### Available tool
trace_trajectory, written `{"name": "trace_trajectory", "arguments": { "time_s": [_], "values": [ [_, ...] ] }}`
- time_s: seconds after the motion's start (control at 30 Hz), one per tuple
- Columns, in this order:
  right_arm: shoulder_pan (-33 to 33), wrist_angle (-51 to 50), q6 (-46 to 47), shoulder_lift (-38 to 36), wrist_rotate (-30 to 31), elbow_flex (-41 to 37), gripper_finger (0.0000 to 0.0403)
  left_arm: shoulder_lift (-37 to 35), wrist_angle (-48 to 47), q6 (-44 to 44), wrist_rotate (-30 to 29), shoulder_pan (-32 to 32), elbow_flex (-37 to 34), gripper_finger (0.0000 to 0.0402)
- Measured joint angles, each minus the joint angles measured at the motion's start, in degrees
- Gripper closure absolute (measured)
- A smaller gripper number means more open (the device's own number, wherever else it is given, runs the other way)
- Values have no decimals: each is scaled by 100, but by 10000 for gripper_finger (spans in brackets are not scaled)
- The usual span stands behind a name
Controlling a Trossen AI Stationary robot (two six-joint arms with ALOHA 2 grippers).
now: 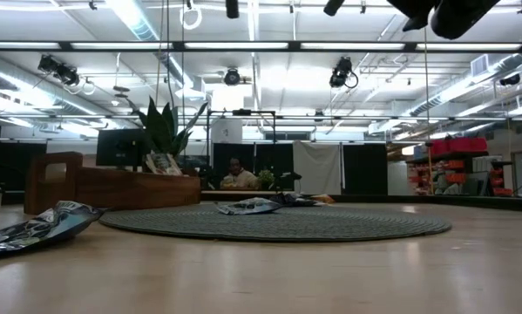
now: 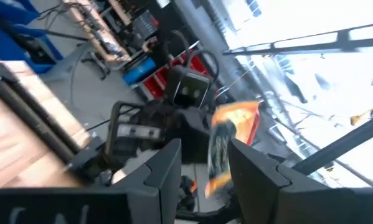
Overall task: Pick & Place Tea
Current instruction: Put the yellow tea bag into the middle section of the wooden organizer
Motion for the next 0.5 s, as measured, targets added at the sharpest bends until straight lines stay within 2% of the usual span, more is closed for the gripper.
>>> {"name": "trace_trajectory", "arguments": {
  "time_s": [0.2,0.5],
  "values": [
    [44,573,79,198,42,0,403,315,782,-284,153,0,2,264],
    [42,583,79,203,42,0,403,531,1430,-397,514,-31,4,264]
  ]
}}
